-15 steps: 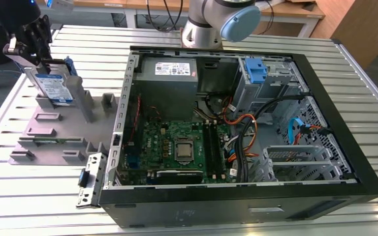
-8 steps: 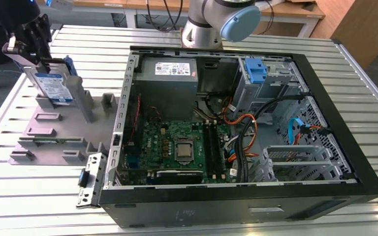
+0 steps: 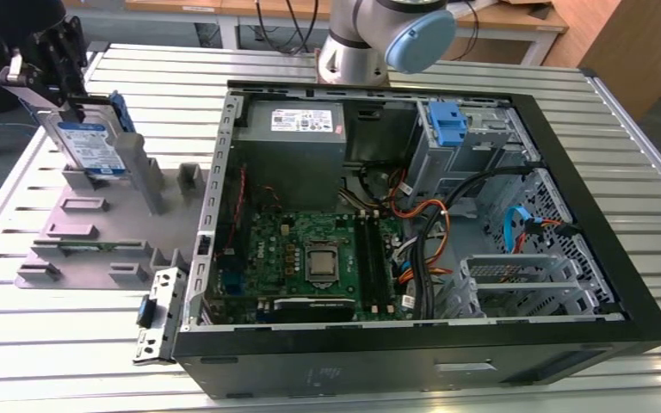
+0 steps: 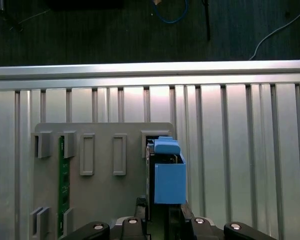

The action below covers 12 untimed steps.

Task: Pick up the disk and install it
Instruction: 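Pick up the disk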

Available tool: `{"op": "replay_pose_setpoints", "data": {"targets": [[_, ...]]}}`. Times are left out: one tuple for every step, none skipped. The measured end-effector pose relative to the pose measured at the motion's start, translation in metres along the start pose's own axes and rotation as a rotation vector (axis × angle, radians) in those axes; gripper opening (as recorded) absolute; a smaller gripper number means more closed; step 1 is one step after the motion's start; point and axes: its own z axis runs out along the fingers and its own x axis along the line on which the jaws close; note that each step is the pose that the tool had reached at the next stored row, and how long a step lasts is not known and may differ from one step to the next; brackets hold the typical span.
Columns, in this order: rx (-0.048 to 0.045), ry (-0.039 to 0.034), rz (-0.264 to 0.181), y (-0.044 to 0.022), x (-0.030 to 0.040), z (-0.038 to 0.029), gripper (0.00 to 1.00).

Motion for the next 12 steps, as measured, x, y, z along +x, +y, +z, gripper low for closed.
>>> {"op": "replay_pose_setpoints", "data": {"targets": [[-0.0001,0.0002,0.000,0.0000,0.0000,-0.0001,0.35],[-0.0001,0.0003,0.000,0.0000,0.0000,-0.0001,0.35],[-0.0002,0.0003,0.000,0.0000,0.0000,-0.0001,0.35],[-0.0001,0.0003,0.000,0.0000,0.0000,-0.0001,0.35],[-0.0001,0.0003,0.000,0.0000,0.0000,-0.0001,0.35],[-0.0001,0.0003,0.000,0.0000,0.0000,-0.0001,0.35],[-0.0002,0.0004,0.000,0.0000,0.0000,-0.0001,0.35],[-0.0001,0.0004,0.000,0.0000,0.0000,-0.0001,0.35],[-0.0001,0.0004,0.000,0.0000,0.0000,-0.0001,0.35],[-0.0002,0.0004,0.000,0.0000,0.0000,-0.0001,0.35],[-0.0002,0.0004,0.000,0.0000,0.0000,-0.0001,0.35],[-0.0002,0.0005,0.000,0.0000,0.0000,-0.0003,0.35]]}}
